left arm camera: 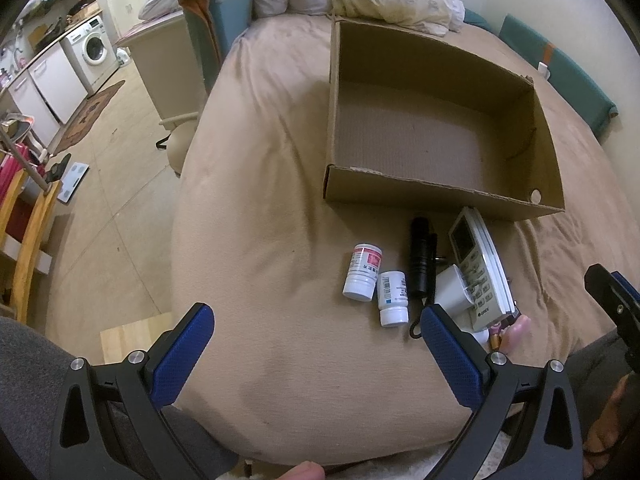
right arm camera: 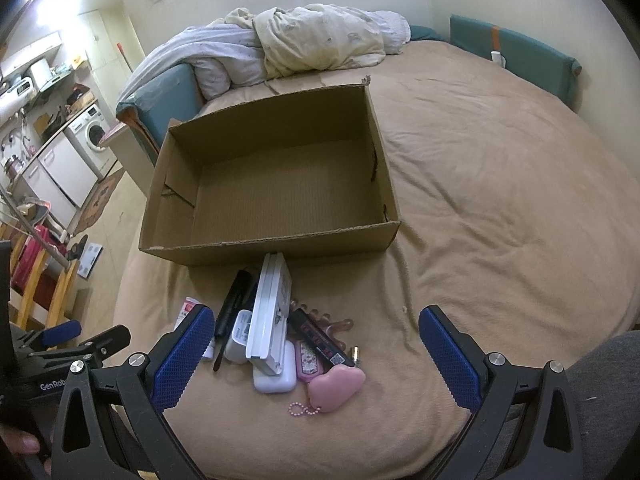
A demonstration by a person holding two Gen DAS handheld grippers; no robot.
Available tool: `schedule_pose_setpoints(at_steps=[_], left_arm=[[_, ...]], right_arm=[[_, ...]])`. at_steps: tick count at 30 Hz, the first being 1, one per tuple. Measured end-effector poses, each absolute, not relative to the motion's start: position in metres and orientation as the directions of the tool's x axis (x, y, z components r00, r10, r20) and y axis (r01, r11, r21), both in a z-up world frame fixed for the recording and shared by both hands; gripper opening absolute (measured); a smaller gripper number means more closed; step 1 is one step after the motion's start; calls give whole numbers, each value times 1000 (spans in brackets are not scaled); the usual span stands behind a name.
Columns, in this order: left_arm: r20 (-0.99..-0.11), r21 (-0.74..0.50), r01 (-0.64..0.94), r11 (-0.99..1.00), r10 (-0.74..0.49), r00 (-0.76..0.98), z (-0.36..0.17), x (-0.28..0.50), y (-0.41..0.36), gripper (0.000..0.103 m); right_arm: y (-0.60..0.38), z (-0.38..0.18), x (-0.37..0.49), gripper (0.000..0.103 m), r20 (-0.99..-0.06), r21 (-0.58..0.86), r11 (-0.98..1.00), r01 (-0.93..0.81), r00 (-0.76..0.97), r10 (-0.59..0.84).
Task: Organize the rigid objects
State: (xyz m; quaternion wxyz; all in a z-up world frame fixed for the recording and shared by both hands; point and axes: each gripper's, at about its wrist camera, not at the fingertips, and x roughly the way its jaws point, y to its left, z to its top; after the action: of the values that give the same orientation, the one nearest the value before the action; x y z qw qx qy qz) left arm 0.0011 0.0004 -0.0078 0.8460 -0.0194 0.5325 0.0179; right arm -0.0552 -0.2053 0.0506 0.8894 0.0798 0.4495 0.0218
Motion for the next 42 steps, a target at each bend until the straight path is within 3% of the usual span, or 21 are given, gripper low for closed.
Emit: schedule_pose_setpoints(at_steps=[15,21,24,27,33,39,42], left_arm=[[-912,-21,-51,998,2,409,-9,4,2,103],[-963,-60,-16,998,-54,262,-24,38,8,103],[-979,-83,-3,997,-81,187,-37,62,7,101],[-987,-90,2,996,-90,133,-51,79,4,91],[-990,-117,2,993,-117,74,-73,103,-5,79],[-991,-135,2,991,-135,20,-99,112,-12,69],[-986,-166,-14,986,-166,13,-103,115,-11,66]], right_arm=[[-205,51,-55,103,-798,162,986,34,593,111],[-211,48,-54,103,-802,197,979,59,584,126],[-215,45,-51,103,-808,221,973,67,571,144],[-224,42,-44,103,-820,264,962,71,541,184],[-238,9,-13,103,-926,255,962,95,312,215],[-202,-41,-6,102,-979,198,976,-93,27,201],[-183,-60,-12,94,-989,149,974,-171,-17,148]])
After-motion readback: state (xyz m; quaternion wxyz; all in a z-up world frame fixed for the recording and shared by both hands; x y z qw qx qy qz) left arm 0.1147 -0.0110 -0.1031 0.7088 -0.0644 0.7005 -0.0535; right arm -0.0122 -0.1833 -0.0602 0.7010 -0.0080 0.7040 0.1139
